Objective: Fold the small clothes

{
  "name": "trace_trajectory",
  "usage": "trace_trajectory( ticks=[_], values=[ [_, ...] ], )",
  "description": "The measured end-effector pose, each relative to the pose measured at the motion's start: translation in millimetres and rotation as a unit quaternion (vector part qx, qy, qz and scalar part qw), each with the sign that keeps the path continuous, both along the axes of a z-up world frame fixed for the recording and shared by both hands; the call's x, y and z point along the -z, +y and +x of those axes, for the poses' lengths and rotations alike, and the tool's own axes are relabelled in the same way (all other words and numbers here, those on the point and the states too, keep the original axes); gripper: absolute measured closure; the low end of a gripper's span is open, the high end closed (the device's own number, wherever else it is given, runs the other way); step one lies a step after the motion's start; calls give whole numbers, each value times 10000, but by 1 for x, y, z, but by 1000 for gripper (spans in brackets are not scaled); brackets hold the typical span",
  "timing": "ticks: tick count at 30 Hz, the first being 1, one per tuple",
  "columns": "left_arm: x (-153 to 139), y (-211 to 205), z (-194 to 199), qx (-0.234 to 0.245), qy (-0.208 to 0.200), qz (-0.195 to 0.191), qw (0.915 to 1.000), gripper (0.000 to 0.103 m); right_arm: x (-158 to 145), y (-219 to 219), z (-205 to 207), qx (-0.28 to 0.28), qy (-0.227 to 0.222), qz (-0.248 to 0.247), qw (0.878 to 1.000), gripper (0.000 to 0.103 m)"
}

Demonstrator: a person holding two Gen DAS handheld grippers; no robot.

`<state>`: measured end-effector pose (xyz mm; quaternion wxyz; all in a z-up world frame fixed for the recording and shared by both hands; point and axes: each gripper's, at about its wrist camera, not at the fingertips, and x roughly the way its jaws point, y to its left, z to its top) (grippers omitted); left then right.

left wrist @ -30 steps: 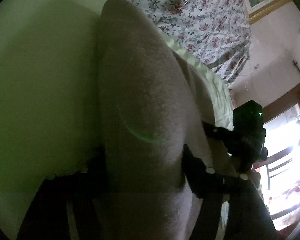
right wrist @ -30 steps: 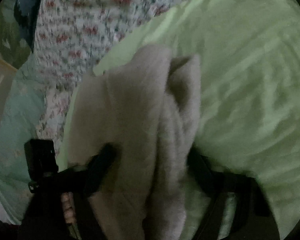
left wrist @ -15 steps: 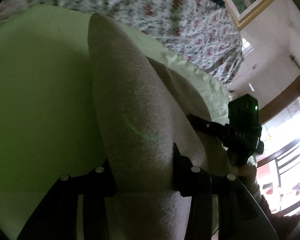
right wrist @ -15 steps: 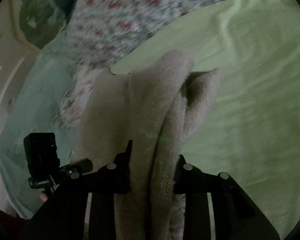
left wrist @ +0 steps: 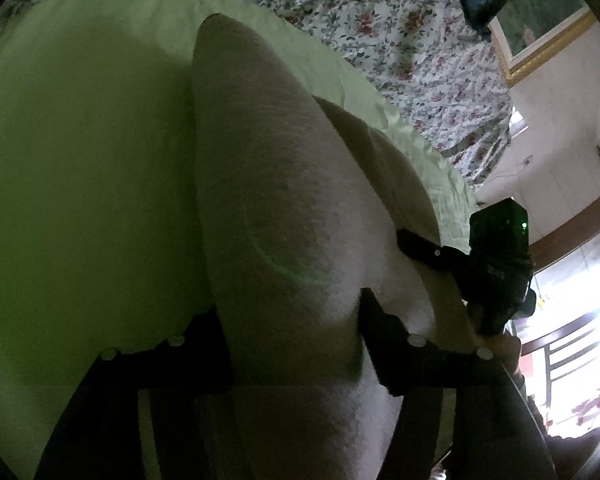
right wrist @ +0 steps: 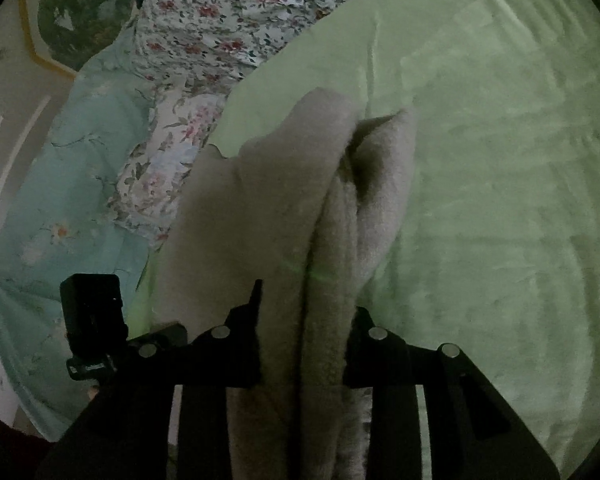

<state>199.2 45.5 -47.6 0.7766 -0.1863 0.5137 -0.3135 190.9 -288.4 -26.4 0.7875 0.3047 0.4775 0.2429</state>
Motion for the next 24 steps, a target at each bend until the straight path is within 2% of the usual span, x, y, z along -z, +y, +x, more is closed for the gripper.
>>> trace_trajectory(
  ticks=[2, 3, 5, 8, 10, 13, 14, 16, 18, 19, 21, 23, 24],
  values=[
    [-1, 6, 1, -45, 64, -19, 10000, 31, -1, 1, 1, 9, 40, -72, 10000, 62],
    [-3, 9, 3, -104, 72, 7, 9999, 27, -2, 0, 0, 6, 86, -155, 9998, 52],
    [-9, 15, 7, -231, 2, -5, 9997, 25, -9, -4, 0, 43, 146, -422, 9990, 40],
    [-19, 30, 17, -534, -136, -57, 9985, 22, -27, -17, 3, 301, -99, -662, 9973, 38],
    [-23, 39, 28, -739, -125, -64, 9972, 22, -41, -30, 13, 565, -310, -543, 9964, 38],
    [-24, 46, 41, -955, -143, -51, 9953, 22, -47, -24, 42, 465, -367, -554, 9967, 40],
    [-25, 43, 44, -1004, -137, -23, 9949, 22, -45, -22, 49, 440, -320, -584, 9968, 42],
    [-22, 39, 53, -1065, -127, 74, 9942, 23, -33, -12, 71, 439, -99, -612, 9971, 55],
    [-22, 32, 57, -1055, -161, 194, 9941, 25, -22, -7, 85, 371, 71, -427, 9984, 85],
    [-24, 26, 58, -1011, -223, 285, 9942, 29, -26, -7, 84, 400, -50, -442, 9982, 91],
    [-28, 17, 56, -912, -390, 421, 9942, 33, -43, -11, 71, 466, -550, -400, 9966, 92],
    [-30, 6, 53, -833, -556, 683, 9926, 32, -59, -21, 50, 646, -1008, -399, 9920, 92],
    [-29, 0, 54, -775, -593, 848, 9916, 32, -59, -26, 44, 738, -996, -486, 9911, 92]
  ],
)
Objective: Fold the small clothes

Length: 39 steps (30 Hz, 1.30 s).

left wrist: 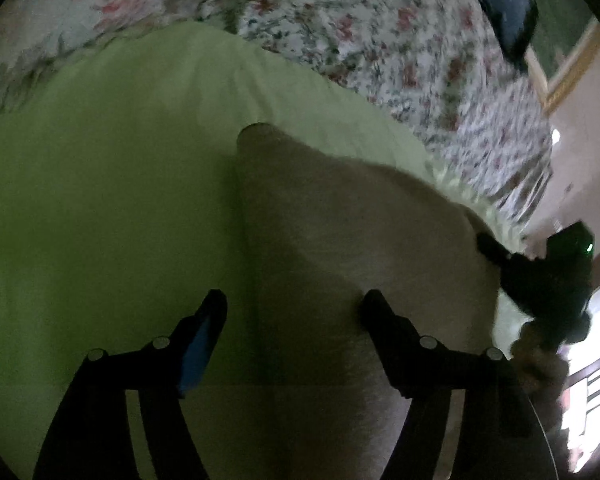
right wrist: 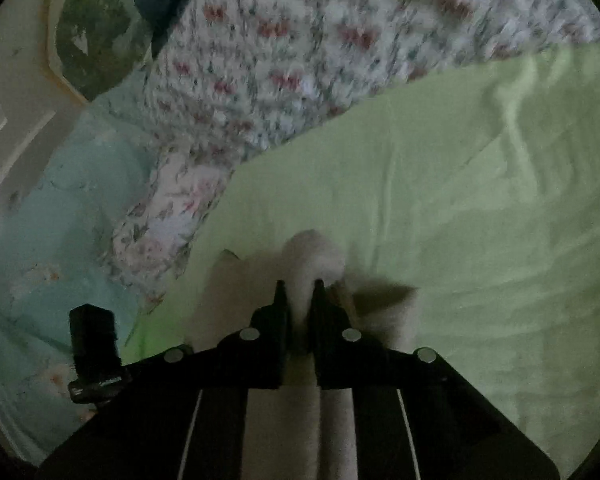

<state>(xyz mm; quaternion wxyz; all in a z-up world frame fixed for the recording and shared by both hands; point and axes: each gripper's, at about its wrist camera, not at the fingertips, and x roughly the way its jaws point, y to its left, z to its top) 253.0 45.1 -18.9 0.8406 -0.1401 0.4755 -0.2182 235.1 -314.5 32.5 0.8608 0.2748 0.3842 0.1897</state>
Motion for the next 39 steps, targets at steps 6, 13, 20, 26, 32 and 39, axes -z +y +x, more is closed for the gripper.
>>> trace_trajectory(
  ticks=[6, 13, 20, 26, 32, 39],
  values=[
    [12, -6, 5, -53, 50, 416, 9991, 31, 49, -2, 14, -32, 748, -151, 9971, 91],
    [-8, 3, -13, -80, -34, 465, 9989, 34, 35, -9, 3, 214, 828, -283, 9959, 77],
    [-43, 12, -79, 214, -435, 30, 9988, 35, -14, -7, -60, 181, 315, -138, 9992, 77],
    [-57, -7, -133, 926, -713, -583, 9914, 39, -21, 25, -113, -210, 254, 20, 9995, 77],
    [-26, -28, -146, 1285, -321, -422, 9903, 45, 2, 50, -122, -429, 507, -33, 9978, 77],
    [13, -21, -146, 1232, 48, -240, 9921, 77, 68, 21, -125, 30, 1076, 68, 9942, 103]
  ],
)
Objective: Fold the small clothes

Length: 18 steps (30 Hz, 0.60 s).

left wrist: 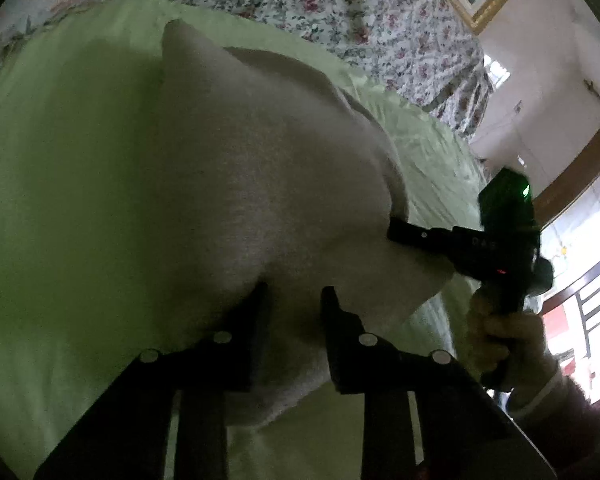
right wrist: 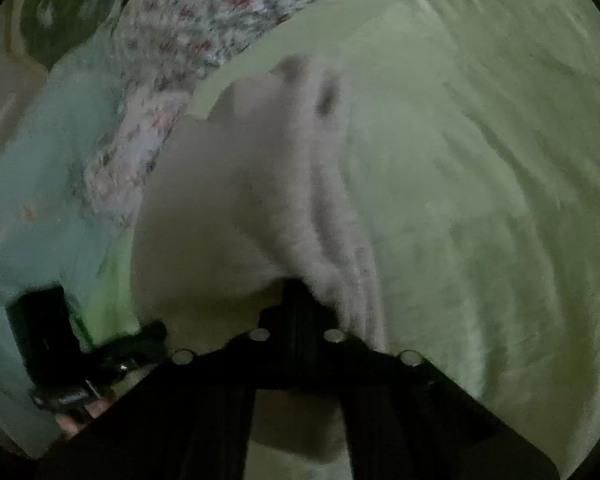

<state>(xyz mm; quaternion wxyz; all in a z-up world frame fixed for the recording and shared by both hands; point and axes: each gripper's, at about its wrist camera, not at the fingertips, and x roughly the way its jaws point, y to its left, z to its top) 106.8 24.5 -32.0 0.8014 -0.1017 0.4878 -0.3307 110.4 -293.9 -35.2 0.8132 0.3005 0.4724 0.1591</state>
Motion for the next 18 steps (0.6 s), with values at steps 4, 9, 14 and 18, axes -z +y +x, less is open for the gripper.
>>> trace_trajectory(
  ticks=[4, 9, 14, 18],
  values=[
    [-6, -2, -2, -67, -23, 97, 9999, 77, -9, 1, -4, -21, -49, -136, 9999, 103],
    [-17, 0, -26, -81, -228, 325, 9992, 70, -39, 15, -30, -236, -327, -548, 9977, 99],
    [-3, 1, -39, -169, -228, 568, 9980, 69, -38, 34, -55, -592, -366, -1397, 9878, 99],
    [-2, -5, -42, -254, -305, 800, 9960, 69, -23, 28, -59, -434, -287, -1418, 9885, 100]
  ],
)
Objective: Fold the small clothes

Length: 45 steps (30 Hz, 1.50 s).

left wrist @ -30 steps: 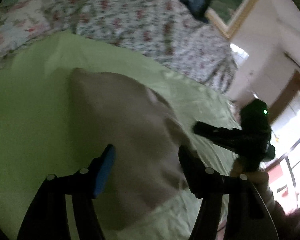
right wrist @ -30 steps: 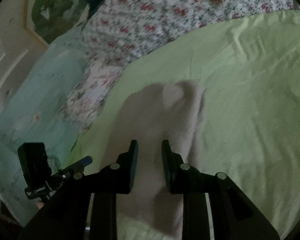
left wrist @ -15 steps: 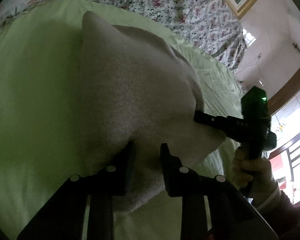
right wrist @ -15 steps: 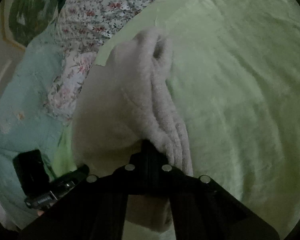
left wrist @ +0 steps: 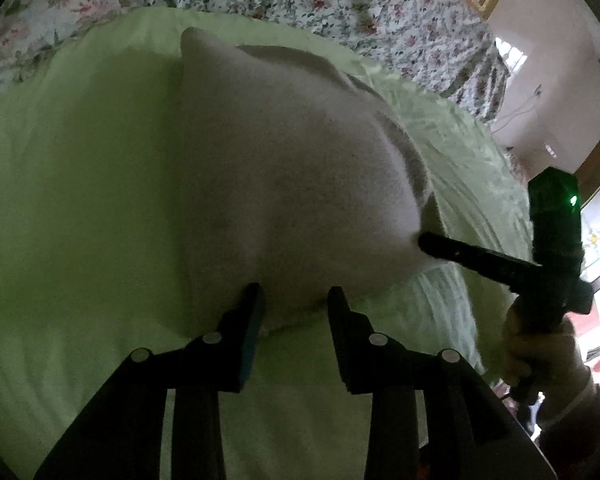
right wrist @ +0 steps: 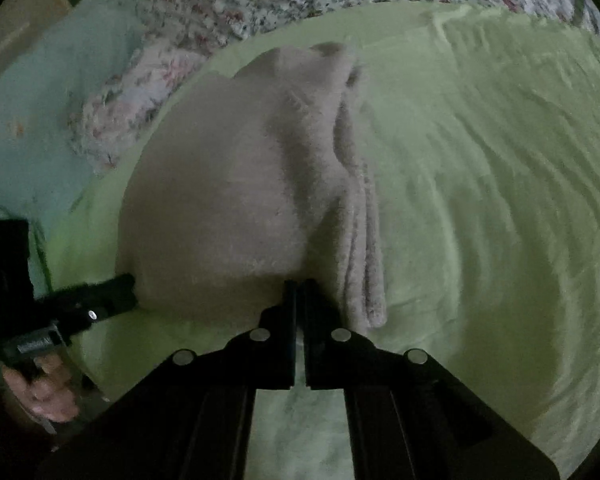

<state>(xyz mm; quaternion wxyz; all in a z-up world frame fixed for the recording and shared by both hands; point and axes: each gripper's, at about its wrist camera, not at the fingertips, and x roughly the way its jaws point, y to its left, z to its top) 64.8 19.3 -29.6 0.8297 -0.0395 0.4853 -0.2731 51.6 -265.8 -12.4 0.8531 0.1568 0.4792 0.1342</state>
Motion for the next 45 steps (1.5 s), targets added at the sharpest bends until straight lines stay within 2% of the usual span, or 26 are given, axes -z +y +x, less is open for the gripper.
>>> trace_trajectory(
  ticks=[5, 9, 14, 16, 18, 21, 26, 28, 30, 32, 38, 41, 45],
  values=[
    [-2, -1, -7, -20, -77, 134, 9999, 69, -4, -1, -2, 60, 16, -29, 10000, 100],
    [0, 8, -10, -60, 32, 12, 10000, 69, -6, -3, -13, 187, 60, 50, 9998, 100],
    [3, 15, -16, -105, 201, 47, 9997, 68, -4, -9, -25, 323, 130, 165, 9993, 100],
    [-2, 18, -22, -181, 134, 206, 9995, 60, -11, -9, -33, 370, 130, 126, 9992, 99],
    [-7, 23, -30, -218, 47, 242, 9995, 55, -21, -7, -44, 351, 58, 76, 9993, 99],
    [-10, 30, -43, -322, -14, 332, 9989, 42, -28, -3, -61, 355, 75, 46, 9993, 98],
    [-9, 36, -58, -403, -62, 672, 9969, 30, -21, 7, -83, 226, 330, 72, 9992, 96],
    [-9, 37, -63, -390, -82, 739, 9965, 24, -16, 12, -90, 149, 465, 82, 9988, 91],
    [-12, 37, -68, -381, -169, 893, 9951, 20, -13, 16, -96, 99, 562, 91, 9983, 66],
    [-17, 39, -75, -389, -288, 1018, 9936, 19, -16, 18, -101, 64, 525, 77, 9986, 53],
    [-35, 41, -80, -465, -510, 1273, 9895, 18, -38, 19, -114, 10, 289, -210, 9994, 42],
    [-52, 44, -78, -556, -633, 1247, 9886, 16, -54, 16, -115, 2, 119, -386, 9992, 31],
    [-71, 48, -72, -649, -793, 1160, 9879, 1, -78, 12, -114, -5, -257, -584, 9980, 18]
  ],
)
